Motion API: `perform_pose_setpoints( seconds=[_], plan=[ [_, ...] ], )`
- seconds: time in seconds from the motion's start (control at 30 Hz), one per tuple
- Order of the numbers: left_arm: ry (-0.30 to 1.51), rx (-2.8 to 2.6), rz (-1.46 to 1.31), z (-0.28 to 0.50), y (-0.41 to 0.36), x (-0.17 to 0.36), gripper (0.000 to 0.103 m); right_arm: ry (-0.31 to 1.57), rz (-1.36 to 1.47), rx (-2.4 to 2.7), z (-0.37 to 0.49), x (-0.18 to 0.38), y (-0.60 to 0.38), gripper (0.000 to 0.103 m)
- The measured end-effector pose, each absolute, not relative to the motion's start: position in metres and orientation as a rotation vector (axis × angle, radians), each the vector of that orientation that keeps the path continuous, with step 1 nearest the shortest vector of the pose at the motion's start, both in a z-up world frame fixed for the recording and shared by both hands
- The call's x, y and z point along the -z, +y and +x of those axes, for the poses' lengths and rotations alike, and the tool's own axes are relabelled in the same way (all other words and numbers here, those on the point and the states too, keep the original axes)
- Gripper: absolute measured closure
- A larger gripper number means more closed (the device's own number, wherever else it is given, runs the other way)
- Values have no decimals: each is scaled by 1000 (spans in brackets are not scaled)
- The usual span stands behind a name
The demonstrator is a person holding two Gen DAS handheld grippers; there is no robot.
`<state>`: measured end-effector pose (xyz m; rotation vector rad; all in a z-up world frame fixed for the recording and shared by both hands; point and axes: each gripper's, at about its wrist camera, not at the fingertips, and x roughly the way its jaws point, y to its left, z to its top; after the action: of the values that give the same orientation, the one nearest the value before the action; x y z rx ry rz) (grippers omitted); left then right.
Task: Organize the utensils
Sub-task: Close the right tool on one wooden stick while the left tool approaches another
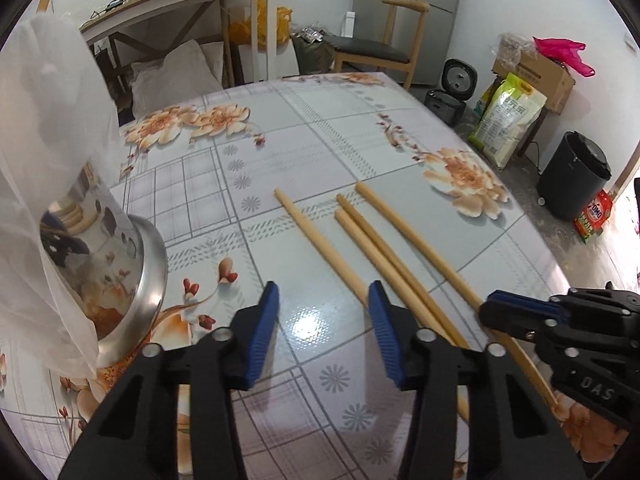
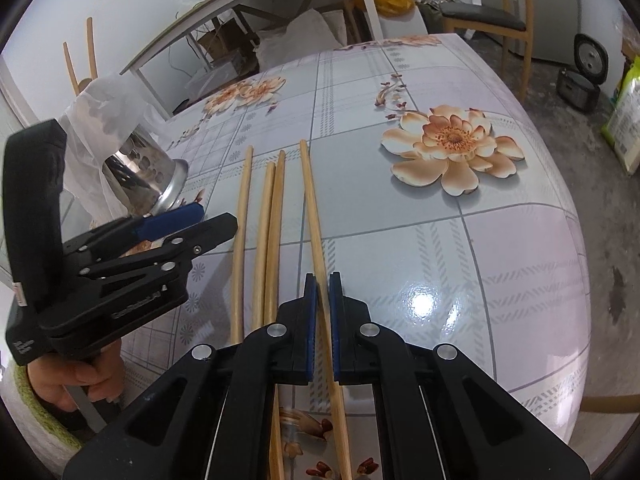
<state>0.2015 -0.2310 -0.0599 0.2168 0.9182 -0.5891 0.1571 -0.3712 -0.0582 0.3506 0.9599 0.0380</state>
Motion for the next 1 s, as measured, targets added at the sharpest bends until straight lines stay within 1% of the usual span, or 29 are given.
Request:
perform_pose_setpoints(
  seconds=[0.13,0.2,0.37,0.4,0.5,0.57,0.63,0.7,0.77,1.0],
  plan=[
    [901,568,227,202,-227,61,72,959,352,-38,157,58,-372,98],
    [896,560,222,202,-224,61,81,958,356,-38,157,58,-372,98],
    [895,547,200,207,-216,62,95,960,368,-37,157,58,-374,98],
    [896,547,195,207,-214,62,98,960,370,-38,157,58,-375,98],
    [918,557,162,209,-209,60,99,962,371,-37,157,58,-375,98],
    [950,595,102,211,-206,59,99,963,374,-38,158,58,-375,98],
    [953,603,75,212,-208,57,94,964,380,-40,158,58,-376,98],
    [943,612,71,213,-213,53,70,964,382,-42,158,59,-376,98],
    [920,615,82,213,-221,50,64,964,380,-42,158,59,-376,98],
    [892,593,163,218,-241,53,62,958,394,-51,157,60,-379,98]
  ],
)
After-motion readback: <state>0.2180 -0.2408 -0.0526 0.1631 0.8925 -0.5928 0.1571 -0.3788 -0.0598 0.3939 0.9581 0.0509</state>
